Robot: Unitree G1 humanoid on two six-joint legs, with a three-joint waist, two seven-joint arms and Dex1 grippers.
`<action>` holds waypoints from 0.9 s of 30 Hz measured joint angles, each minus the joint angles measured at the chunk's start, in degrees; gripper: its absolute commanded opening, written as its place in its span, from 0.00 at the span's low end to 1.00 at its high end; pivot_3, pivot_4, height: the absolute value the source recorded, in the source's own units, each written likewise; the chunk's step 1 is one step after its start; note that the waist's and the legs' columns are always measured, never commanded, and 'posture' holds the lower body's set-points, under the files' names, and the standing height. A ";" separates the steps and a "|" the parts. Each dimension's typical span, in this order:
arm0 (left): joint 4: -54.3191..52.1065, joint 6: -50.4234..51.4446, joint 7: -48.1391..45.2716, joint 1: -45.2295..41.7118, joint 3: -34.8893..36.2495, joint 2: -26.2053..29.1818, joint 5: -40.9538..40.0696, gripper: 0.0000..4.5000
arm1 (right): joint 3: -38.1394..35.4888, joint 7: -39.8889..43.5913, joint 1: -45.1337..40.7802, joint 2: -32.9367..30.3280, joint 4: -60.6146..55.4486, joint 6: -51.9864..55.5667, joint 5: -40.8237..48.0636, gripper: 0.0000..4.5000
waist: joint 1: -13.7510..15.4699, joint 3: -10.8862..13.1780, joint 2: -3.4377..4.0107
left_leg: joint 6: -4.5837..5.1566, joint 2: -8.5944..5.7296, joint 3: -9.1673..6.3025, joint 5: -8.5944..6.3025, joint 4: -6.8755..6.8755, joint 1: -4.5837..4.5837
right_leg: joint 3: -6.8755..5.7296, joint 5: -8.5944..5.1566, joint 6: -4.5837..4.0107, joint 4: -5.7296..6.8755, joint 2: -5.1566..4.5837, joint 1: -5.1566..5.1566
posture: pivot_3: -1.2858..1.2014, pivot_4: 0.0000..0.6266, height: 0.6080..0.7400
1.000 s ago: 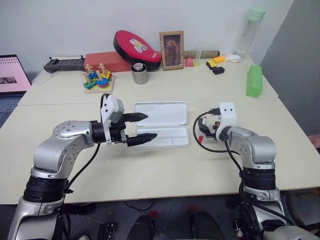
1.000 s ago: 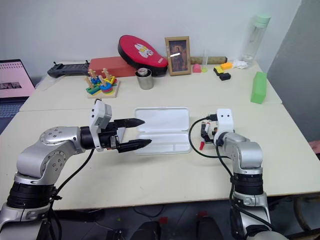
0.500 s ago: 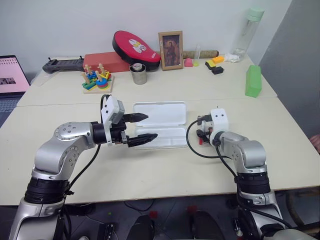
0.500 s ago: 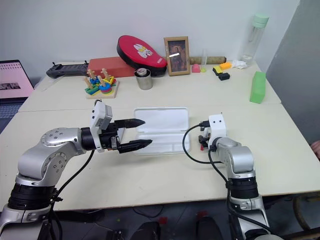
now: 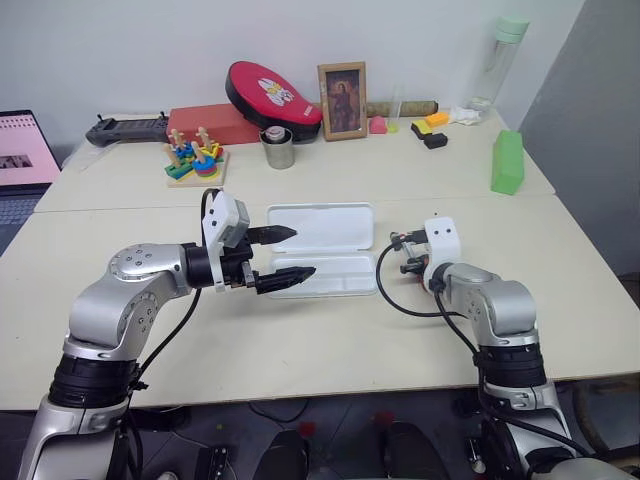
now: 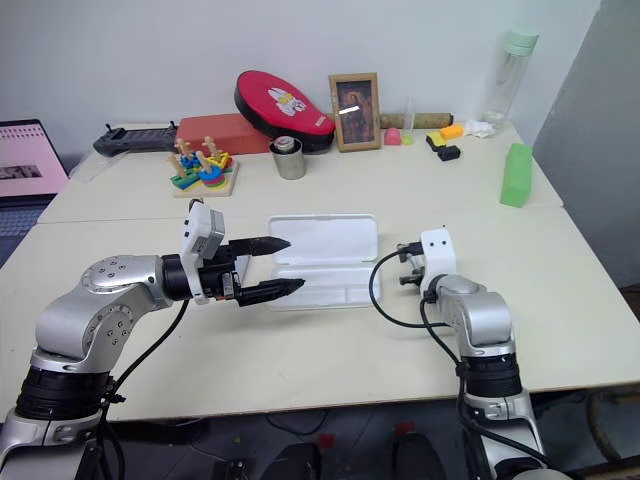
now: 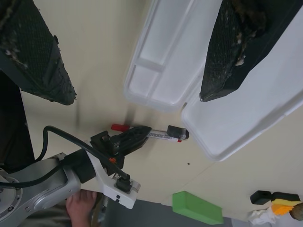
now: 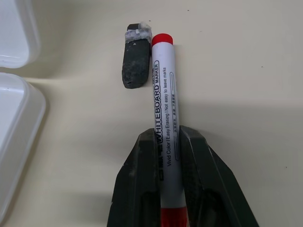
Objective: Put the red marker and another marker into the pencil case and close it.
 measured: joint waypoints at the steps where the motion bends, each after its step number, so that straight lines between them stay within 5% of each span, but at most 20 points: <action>1: -0.04 0.00 0.03 0.00 0.00 0.00 -0.01 1.00 | -0.05 -0.04 0.00 -0.75 0.17 -0.30 -0.06 0.06 | 0.05 0.00 0.00 | 0.00 -0.01 0.00 0.00 0.00 -0.01 | 0.00 0.00 0.00 -0.01 0.00 0.00 | 0.52 0.24 1.00; 8: -1.32 1.14 1.91 3.04 3.17 0.29 -1.09 1.00 | -1.88 3.90 -5.55 -11.26 2.33 -5.58 0.38 0.06 | -0.44 0.03 0.05 | 0.01 0.02 0.04 -0.01 -0.02 -0.01 | 0.02 0.00 0.00 -0.04 0.00 -0.03 | 0.52 0.24 1.00; 15: -6.07 3.85 4.21 14.75 12.34 3.69 -3.48 1.00 | 11.37 30.60 -8.20 -22.99 -5.96 -20.37 5.31 0.06 | -1.53 0.03 0.04 | 0.16 0.07 0.06 -0.10 -0.07 -0.01 | -0.01 -0.04 0.03 -0.10 0.00 -0.01 | 0.52 0.24 1.00; 20: -7.14 3.69 4.18 22.17 18.61 6.41 -3.38 1.00 | 23.54 42.20 -10.49 -22.21 -0.19 -35.52 1.89 0.06 | -1.33 0.03 0.01 | 0.14 0.07 0.06 -0.09 -0.01 0.00 | 0.00 -0.17 0.24 -0.09 0.00 0.01 | 0.52 0.24 1.00; 27: -9.15 3.95 5.57 23.60 20.85 6.79 -4.25 1.00 | 31.89 45.24 -20.58 -10.75 21.79 -50.13 -6.43 0.06 | -0.91 0.02 -0.01 | 0.10 0.11 0.01 -0.07 -0.01 0.07 | -0.04 0.06 -0.09 -0.03 0.06 0.00 | 0.52 0.24 1.00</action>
